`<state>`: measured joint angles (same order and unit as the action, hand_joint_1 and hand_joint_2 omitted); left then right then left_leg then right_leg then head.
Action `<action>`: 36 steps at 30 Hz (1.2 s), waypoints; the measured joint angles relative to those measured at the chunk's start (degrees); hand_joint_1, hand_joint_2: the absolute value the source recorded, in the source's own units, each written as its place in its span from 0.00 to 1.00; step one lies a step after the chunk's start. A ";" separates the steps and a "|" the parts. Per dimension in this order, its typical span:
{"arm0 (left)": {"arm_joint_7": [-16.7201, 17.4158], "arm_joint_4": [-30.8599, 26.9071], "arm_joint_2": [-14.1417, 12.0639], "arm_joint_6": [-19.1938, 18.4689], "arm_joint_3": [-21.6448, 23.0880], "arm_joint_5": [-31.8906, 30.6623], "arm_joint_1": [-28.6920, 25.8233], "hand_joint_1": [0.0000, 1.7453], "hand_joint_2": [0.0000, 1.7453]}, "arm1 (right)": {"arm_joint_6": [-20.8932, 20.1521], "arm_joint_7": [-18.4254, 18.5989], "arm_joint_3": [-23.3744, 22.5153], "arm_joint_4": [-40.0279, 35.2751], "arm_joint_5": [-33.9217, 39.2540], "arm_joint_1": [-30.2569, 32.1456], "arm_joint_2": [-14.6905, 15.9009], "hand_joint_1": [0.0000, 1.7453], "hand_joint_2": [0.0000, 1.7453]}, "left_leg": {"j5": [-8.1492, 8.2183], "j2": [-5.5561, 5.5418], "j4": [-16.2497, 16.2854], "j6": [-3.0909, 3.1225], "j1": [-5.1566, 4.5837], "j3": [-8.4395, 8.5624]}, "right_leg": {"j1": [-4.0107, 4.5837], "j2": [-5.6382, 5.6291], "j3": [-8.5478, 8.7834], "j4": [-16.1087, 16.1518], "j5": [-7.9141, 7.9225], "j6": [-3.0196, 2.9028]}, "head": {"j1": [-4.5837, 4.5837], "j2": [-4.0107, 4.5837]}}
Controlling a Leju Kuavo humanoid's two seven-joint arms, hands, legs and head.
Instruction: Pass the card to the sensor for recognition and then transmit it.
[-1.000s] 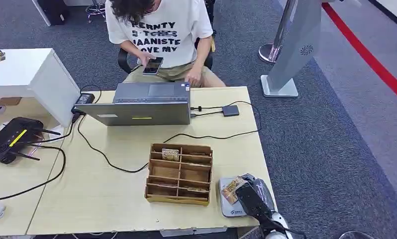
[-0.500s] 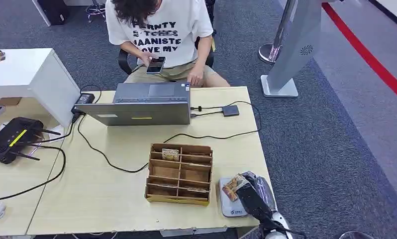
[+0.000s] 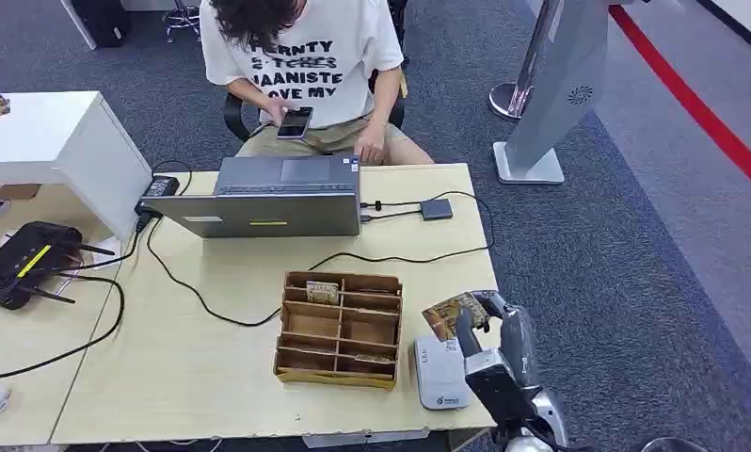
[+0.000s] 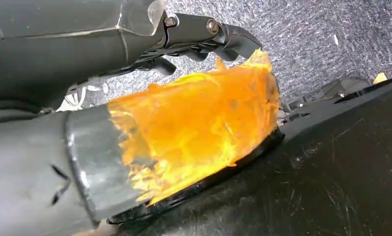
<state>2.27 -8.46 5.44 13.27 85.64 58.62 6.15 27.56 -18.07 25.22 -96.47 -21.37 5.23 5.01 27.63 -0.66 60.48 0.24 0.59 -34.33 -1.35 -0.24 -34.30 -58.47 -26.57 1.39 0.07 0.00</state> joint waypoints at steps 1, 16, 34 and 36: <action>-0.02 0.00 0.00 -0.02 0.00 -0.04 0.00 0.00 0.00 | 0.42 -0.38 0.02 -0.86 -0.55 -0.04 -0.02 1.00 1.00 | 0.00 0.00 0.00 0.00 0.00 0.00 | 0.00 0.00 0.00 0.00 0.00 0.00 | 0.00 0.00; 0.02 0.00 0.26 -1.53 0.41 -3.16 0.31 0.00 0.00 | 3.90 4.70 4.25 -4.19 -21.19 -10.58 -0.33 1.00 1.00 | -0.07 0.11 0.00 0.00 0.00 0.02 | 0.00 -0.11 0.01 -0.06 0.02 -0.01 | 0.00 0.00; 1.81 0.00 0.24 -5.66 2.01 -10.97 2.39 0.00 0.00 | 3.46 14.25 8.59 16.56 -47.26 -36.60 -3.48 1.00 1.00 | -0.25 0.05 0.00 -0.03 0.00 -0.01 | 0.00 -0.08 -0.02 -0.08 0.22 -0.02 | 0.00 0.00; 1.81 0.00 0.26 -5.66 2.01 -10.97 2.43 0.00 0.00 | 3.46 14.27 8.70 17.52 -47.28 -37.20 -3.63 1.00 1.00 | -0.25 0.05 0.00 -0.03 0.00 -0.01 | 0.00 -0.08 -0.03 -0.08 0.21 -0.02 | 0.00 0.00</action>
<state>4.09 -8.46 5.70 7.61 87.65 47.65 8.58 31.02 -3.80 33.92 -78.95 -68.65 -31.96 1.38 27.38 -0.61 60.48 0.20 0.59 -34.34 -1.35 -0.31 -34.33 -58.55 -26.36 1.37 0.07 0.00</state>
